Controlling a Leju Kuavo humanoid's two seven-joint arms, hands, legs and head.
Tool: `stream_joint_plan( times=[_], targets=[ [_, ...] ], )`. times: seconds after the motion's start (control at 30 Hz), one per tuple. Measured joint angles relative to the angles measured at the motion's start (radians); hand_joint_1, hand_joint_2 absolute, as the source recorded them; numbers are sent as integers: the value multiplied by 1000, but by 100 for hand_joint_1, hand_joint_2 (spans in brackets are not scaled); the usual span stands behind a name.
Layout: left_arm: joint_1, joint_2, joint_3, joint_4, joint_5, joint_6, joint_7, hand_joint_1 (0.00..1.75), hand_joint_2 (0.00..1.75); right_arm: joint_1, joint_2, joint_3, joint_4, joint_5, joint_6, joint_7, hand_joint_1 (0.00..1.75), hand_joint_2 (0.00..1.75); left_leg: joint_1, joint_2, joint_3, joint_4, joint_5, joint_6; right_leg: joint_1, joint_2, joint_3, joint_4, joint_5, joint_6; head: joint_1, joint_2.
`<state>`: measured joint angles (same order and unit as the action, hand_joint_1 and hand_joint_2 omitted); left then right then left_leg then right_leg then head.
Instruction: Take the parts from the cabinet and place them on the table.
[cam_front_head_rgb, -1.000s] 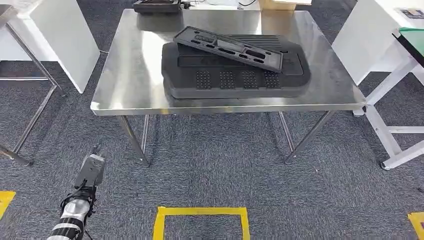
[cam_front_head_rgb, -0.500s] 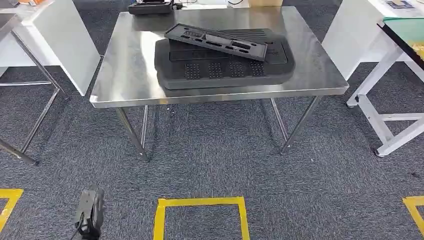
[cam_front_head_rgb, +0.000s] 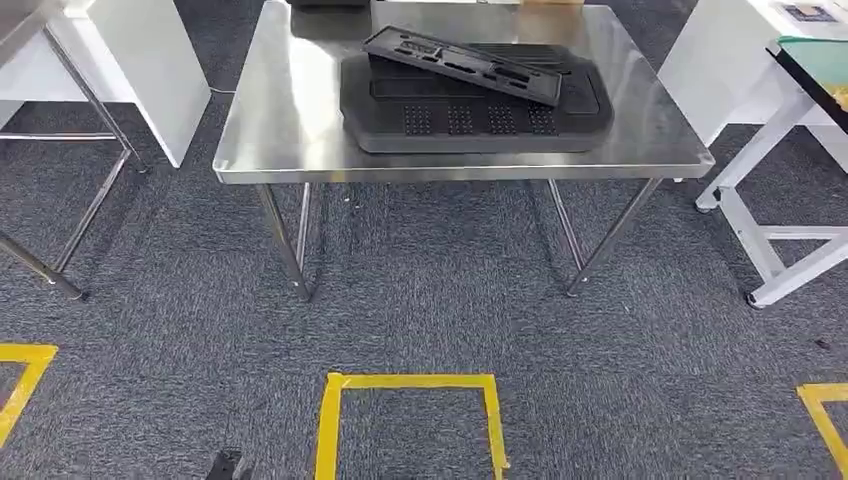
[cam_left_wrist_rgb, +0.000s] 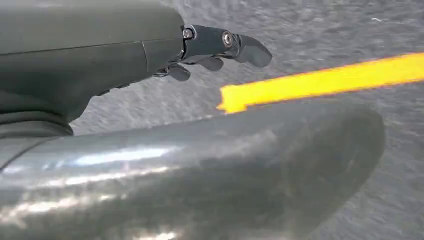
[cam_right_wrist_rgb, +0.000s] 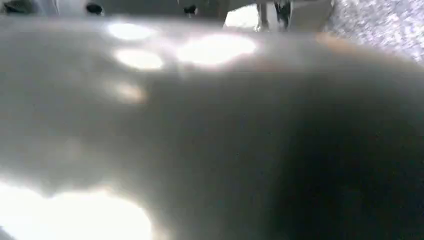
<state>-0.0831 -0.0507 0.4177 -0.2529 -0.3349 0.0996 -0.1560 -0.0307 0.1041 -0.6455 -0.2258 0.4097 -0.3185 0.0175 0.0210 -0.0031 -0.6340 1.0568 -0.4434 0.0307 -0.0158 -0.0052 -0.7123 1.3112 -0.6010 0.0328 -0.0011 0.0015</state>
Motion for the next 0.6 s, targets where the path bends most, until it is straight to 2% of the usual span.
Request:
stream_joint_plan(
  times=[0.03, 0.07, 0.1, 0.13, 0.17, 0.2, 0.23, 0.3, 0.33, 0.37, 0.4, 0.43, 0.47, 0.5, 0.53, 0.57, 0.6],
  targets=[
    [1, 0, 0, 3, 0, 0, 2, 0, 0, 0, 0, 0, 0, 0, 0, 0, 0, 0, -1, 0, -13, 0, 10, 0, 0, 0, 7, 21, 4, 7, 0, 0],
    [1, 0, 0, 6, 0, -1, 2, 0, 0, 0, 0, 0, 0, 0, 0, 0, 0, 0, -3, 0, -26, 0, 20, -1, 1, 0, 32, 4, 23, 14, 0, 0],
    [1, -2, 0, 9, -1, -2, 3, 0, 0, 0, 0, 0, 0, 0, 0, 0, 0, 0, -5, 0, -41, 0, 33, -3, 4, 1, 88, -62, 59, 22, 0, 0],
    [0, -3, 0, 11, -1, -2, 3, 0, 0, -2, 0, 0, 0, 0, 0, 0, 0, 0, -5, -1, -51, 0, 44, -5, 8, 1, 149, -143, 78, 19, 0, 0],
    [0, -4, 0, 13, -1, -2, 3, 0, 0, -6, 0, 0, 0, 0, 0, 0, 0, 0, -3, -1, -56, 1, 55, -7, 14, 1, 223, -242, 74, 5, 0, 0],
    [2, -6, 0, 13, -2, -3, 3, 0, 0, -10, -1, 0, -1, 0, 0, -1, 0, 0, -8, -2, -62, 1, 63, -15, 22, 0, 275, -332, 39, -13, -1, 0],
    [3, -6, 0, 14, -2, -3, 3, 0, 0, -10, -1, 0, -1, 1, 0, -1, 0, 0, -5, 1, -57, -9, 74, -22, 24, 0, 271, -326, 48, -5, -7, 0],
    [2, -9, 0, 17, -2, -4, 4, 0, 0, -10, 0, 0, -1, 1, 0, -2, 0, 0, -1, 4, -54, -23, 99, -36, 30, 3, 253, -332, 62, -17, 2, 0],
    [6, -8, 0, 18, -2, -3, 3, 0, 0, -9, 1, 0, -1, 1, 0, -3, 0, 0, -5, 3, -55, -33, 113, -45, 26, 3, 245, -342, 79, -23, 3, 0],
    [6, -8, 0, 22, -2, -4, 3, 0, 0, -11, 2, 0, 0, 1, 0, -3, 0, 0, -1, 1, -69, -21, 83, -48, 9, -1, 239, -347, 95, -27, 2, 0],
    [8, -7, 0, 22, -2, -3, 5, 0, 0, -10, 2, 0, 0, 2, 0, -3, 0, 0, -2, 1, -75, 11, 18, -50, 10, 1, 224, -347, 105, -36, -1, 0],
    [9, -8, 0, 23, -10, -2, 6, 0, 0, -8, 1, 0, 0, 6, 0, -3, 0, 0, 0, 1, -83, 67, -45, -52, 11, 0, 214, -347, 111, -46, -8, 0],
    [10, -8, 0, 24, -13, 0, 11, 0, 0, -6, 3, 1, 0, 17, 5, -3, 0, 0, 1, 0, -94, 140, -98, -56, 13, -7, 204, -347, 121, -50, -5, 0],
    [10, -8, 0, 25, -15, 5, 24, 0, 0, -4, 3, 5, 0, 32, 13, -5, 0, 0, 1, 0, -104, 211, -121, -61, 15, -13, 194, -347, 129, -51, -9, 0],
    [10, -7, 0, 26, -21, 6, 37, 0, 0, -2, 4, 9, 0, 45, 23, -6, 0, 0, 1, 0, -104, 262, -105, -64, 15, -19, 183, -346, 138, -49, -8, 0],
    [12, -7, 0, 29, -21, 5, 54, 0, 0, 0, 5, 13, 0, 54, 35, -6, 0, 0, 2, 1, -88, 267, -72, -68, 15, -28, 174, -345, 144, -46, -8, 0],
    [13, -7, 0, 31, -21, 5, 67, 0, 0, 1, 7, 17, 0, 62, 46, -6, 0, 0, 4, 3, -55, 236, -36, -70, 13, -36, 173, -341, 148, -42, -8, 0]
  ],
)
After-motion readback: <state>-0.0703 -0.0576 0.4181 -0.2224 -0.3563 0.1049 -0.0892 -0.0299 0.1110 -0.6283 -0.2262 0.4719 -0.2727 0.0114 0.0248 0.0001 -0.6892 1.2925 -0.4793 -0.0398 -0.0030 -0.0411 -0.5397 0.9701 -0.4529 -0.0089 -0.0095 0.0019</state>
